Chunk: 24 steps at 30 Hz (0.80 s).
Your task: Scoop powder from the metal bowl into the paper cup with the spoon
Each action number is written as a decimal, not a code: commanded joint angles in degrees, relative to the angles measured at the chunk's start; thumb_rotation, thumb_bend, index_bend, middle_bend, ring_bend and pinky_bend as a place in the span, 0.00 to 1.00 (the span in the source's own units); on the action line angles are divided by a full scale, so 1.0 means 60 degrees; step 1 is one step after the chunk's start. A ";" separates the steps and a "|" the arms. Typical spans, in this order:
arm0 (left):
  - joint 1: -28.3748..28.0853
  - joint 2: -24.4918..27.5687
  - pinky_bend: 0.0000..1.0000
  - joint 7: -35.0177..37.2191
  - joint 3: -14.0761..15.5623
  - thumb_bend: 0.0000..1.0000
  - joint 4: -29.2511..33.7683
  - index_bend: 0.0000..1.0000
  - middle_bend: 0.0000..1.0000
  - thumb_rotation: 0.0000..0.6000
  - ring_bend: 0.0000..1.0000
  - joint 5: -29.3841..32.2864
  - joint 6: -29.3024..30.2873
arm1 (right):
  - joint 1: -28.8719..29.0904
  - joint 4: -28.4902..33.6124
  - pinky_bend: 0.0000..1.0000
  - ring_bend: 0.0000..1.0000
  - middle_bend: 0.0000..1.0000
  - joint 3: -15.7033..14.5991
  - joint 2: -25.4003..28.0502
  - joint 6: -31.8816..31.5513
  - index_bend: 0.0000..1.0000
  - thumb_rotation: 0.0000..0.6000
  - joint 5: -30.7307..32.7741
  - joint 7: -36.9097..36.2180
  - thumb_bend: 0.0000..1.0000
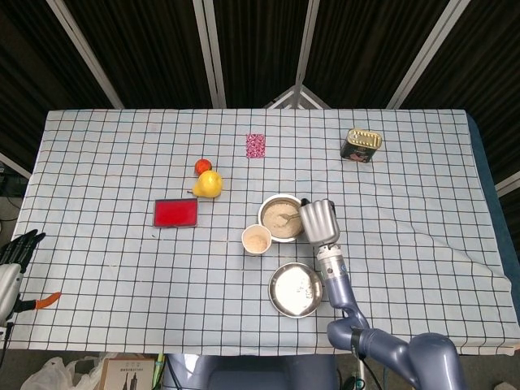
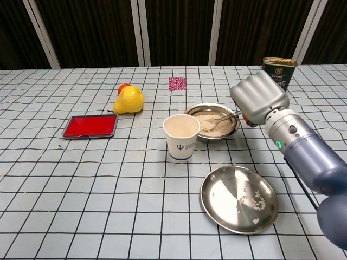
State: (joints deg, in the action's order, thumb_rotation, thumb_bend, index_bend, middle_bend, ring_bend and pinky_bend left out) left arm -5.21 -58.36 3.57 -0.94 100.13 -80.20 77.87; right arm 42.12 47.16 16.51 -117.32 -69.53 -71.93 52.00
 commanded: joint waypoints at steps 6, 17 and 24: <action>-0.0003 0.0005 0.00 0.0018 -0.0003 0.00 0.0007 0.00 0.00 1.00 0.00 0.0017 -0.0012 | -0.0106 0.0940 0.97 1.00 0.93 0.0411 0.0269 0.0084 0.60 1.00 0.0681 0.0505 0.69; -0.0005 0.0013 0.00 0.0034 -0.0004 0.00 0.0011 0.00 0.00 1.00 0.00 0.0017 -0.0015 | -0.0289 0.2630 0.97 1.00 0.93 0.1045 0.0641 0.0311 0.60 1.00 0.2316 0.1641 0.70; -0.0006 0.0014 0.00 0.0036 -0.0018 0.00 0.0014 0.00 0.00 1.00 0.00 0.0045 -0.0014 | -0.0323 0.3669 0.97 1.00 0.93 0.1309 0.0934 0.0265 0.61 1.00 0.3269 0.2195 0.70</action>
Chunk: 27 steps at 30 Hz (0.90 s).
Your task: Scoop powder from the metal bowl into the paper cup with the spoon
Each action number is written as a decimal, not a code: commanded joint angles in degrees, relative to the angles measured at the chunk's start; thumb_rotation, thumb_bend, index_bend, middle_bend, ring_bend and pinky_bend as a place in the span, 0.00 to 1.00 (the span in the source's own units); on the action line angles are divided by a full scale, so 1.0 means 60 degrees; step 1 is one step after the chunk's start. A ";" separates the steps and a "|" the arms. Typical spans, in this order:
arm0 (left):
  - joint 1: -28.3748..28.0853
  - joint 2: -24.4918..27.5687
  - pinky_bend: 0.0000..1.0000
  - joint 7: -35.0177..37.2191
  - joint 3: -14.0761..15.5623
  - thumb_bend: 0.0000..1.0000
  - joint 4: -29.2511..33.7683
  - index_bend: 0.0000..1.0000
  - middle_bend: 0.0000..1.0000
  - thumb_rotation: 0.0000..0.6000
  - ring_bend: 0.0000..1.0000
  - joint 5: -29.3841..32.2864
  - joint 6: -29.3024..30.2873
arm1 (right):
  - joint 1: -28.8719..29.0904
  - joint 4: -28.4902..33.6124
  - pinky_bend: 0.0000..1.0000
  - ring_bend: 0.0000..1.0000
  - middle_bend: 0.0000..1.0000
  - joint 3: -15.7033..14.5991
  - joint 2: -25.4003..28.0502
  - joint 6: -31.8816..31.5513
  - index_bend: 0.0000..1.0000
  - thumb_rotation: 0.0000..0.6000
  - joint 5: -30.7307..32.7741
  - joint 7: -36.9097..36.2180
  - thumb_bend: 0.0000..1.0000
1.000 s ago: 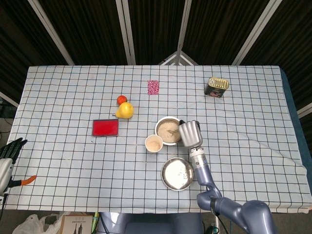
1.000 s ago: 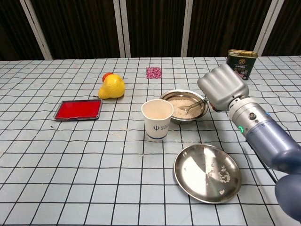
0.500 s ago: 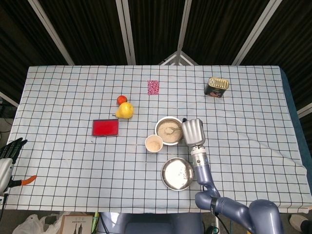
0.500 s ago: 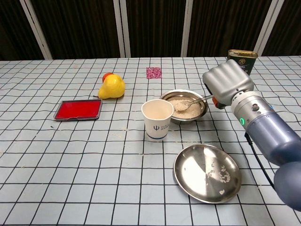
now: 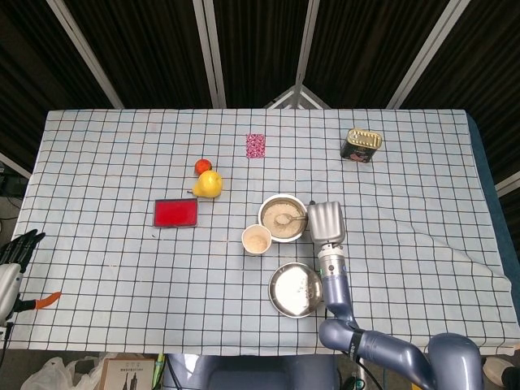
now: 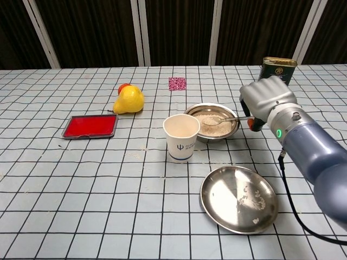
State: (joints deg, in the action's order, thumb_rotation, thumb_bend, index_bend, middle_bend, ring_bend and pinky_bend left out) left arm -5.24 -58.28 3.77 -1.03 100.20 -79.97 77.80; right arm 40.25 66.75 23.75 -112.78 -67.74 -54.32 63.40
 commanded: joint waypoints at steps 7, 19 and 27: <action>0.0001 -0.0001 0.00 -0.0004 -0.0006 0.00 0.0004 0.00 0.00 1.00 0.00 0.0006 0.0009 | 0.0078 0.1275 0.97 1.00 0.93 0.0105 0.0513 -0.0350 0.61 1.00 0.1009 0.0784 0.70; 0.0008 0.0010 0.00 0.0049 -0.0012 0.00 -0.0006 0.00 0.00 1.00 0.00 -0.0010 0.0031 | 0.0328 0.2230 0.97 1.00 0.93 0.0144 0.0870 -0.0878 0.61 1.00 0.1922 0.1196 0.70; 0.0003 0.0021 0.00 0.0081 -0.0012 0.00 -0.0003 0.00 0.00 1.00 0.00 -0.0018 0.0022 | 0.0525 0.2881 0.97 1.00 0.93 0.0105 0.1139 -0.1318 0.62 1.00 0.2312 0.1373 0.70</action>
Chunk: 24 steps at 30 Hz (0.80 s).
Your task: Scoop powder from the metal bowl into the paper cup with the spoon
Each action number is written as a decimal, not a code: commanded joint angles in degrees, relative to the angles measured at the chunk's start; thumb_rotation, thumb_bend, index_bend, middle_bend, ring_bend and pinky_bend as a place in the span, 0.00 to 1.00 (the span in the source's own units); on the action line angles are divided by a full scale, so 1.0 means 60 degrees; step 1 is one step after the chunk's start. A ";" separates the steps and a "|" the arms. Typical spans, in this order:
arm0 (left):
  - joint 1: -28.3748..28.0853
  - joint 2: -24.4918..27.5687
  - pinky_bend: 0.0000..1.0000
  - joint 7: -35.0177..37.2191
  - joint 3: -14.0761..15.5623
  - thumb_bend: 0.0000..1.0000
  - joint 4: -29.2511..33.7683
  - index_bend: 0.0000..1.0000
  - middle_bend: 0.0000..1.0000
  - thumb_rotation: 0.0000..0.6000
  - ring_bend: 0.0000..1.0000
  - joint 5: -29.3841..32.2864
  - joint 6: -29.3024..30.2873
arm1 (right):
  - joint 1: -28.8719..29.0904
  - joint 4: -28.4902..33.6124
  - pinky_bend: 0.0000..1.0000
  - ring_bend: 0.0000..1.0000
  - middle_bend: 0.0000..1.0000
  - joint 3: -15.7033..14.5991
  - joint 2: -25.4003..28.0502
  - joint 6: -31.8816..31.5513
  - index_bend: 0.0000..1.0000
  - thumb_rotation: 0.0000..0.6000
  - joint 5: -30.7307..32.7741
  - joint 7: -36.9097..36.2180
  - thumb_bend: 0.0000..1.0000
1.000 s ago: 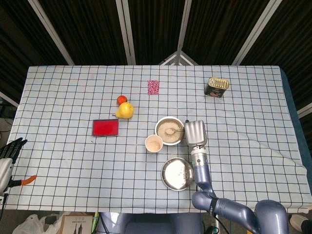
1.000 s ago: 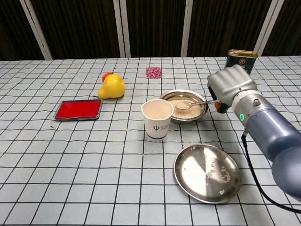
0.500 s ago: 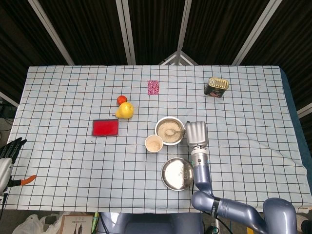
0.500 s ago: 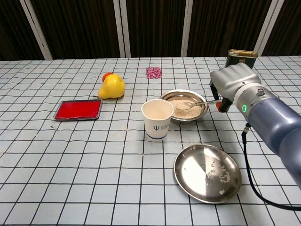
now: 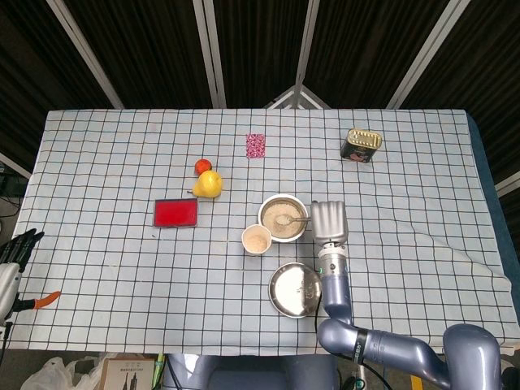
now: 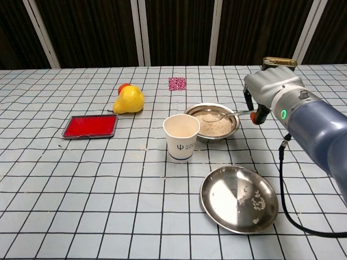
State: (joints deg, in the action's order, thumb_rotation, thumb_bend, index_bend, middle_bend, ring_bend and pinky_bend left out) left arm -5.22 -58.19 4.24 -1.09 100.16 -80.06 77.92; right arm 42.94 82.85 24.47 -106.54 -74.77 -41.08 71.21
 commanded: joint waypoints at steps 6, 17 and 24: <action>-0.0002 0.0012 0.00 0.0038 -0.0012 0.00 0.0000 0.00 0.00 1.00 0.00 0.0008 0.0003 | 0.0247 0.0748 0.97 1.00 0.93 -0.0013 0.0274 -0.0514 0.62 1.00 0.0338 0.0200 0.70; -0.0002 0.0031 0.00 0.0112 -0.0012 0.00 -0.0004 0.00 0.00 1.00 0.00 -0.0032 0.0013 | 0.0459 0.1960 0.97 1.00 0.93 -0.0249 0.0574 -0.1374 0.62 1.00 0.0521 0.0582 0.70; 0.0016 0.0052 0.00 0.0175 0.0013 0.00 0.0001 0.00 0.00 1.00 0.00 -0.0118 0.0054 | 0.0578 0.2700 0.97 1.00 0.93 -0.0481 0.0661 -0.2066 0.62 1.00 0.0479 0.0899 0.70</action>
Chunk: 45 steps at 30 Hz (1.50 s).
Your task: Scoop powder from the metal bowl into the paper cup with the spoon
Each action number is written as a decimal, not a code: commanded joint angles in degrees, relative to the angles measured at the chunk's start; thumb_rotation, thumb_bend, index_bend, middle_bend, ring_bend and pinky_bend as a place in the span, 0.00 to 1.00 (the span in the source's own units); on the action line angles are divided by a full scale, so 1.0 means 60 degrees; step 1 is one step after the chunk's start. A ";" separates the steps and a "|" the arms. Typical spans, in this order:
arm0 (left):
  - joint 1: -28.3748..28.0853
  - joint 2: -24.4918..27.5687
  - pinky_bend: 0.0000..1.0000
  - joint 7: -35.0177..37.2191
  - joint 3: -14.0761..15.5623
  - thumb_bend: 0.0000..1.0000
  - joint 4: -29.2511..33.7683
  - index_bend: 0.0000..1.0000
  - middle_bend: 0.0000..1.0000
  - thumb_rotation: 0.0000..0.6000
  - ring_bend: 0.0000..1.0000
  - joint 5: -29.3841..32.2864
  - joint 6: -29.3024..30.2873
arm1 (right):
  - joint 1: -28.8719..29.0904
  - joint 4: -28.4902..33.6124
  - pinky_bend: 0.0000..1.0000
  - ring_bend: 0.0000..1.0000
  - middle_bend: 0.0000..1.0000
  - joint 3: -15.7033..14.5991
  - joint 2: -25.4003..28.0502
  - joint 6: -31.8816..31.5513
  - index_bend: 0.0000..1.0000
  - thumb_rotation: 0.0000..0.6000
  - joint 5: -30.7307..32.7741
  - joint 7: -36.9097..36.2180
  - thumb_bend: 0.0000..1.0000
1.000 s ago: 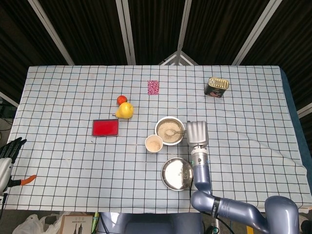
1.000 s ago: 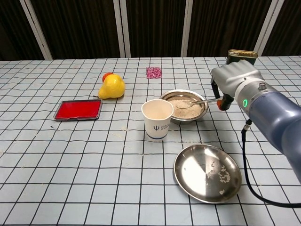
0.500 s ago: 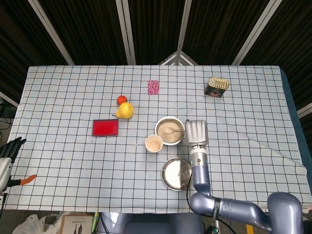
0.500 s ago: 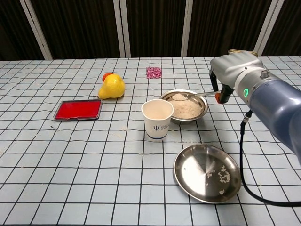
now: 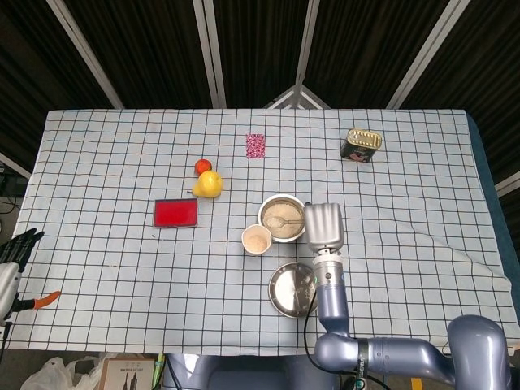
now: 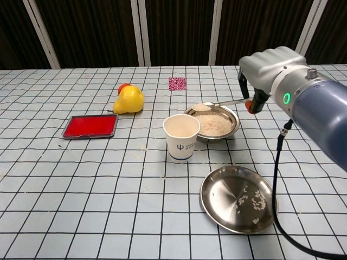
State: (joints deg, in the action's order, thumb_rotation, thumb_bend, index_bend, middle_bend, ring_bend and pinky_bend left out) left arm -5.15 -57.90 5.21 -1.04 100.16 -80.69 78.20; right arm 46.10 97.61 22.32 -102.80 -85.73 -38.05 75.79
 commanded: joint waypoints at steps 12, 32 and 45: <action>0.0020 0.0021 0.00 0.0117 0.0040 0.00 -0.0008 0.00 0.00 1.00 0.00 -0.0138 0.0054 | 0.0008 0.0675 0.97 1.00 0.93 -0.0902 -0.0230 -0.0982 0.62 1.00 -0.0229 0.0242 0.70; 0.0007 0.0020 0.00 0.0138 0.0023 0.00 0.0026 0.00 0.00 1.00 0.00 -0.0072 0.0017 | 0.0024 -0.0222 0.97 1.00 0.93 -0.1514 -0.0764 -0.0911 0.62 1.00 -0.1140 -0.0161 0.70; 0.0013 0.0043 0.00 0.0236 0.0014 0.00 0.0050 0.00 0.00 1.00 0.00 -0.0080 0.0034 | 0.0211 -0.1231 0.97 1.00 0.93 -0.1974 -0.1044 -0.0776 0.62 1.00 -0.2277 -0.0012 0.70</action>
State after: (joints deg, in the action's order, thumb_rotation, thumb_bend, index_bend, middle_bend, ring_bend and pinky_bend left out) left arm -5.07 -57.65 6.63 -0.96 100.46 -81.17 78.40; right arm 47.20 91.02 11.08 -108.77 -90.69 -50.91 75.57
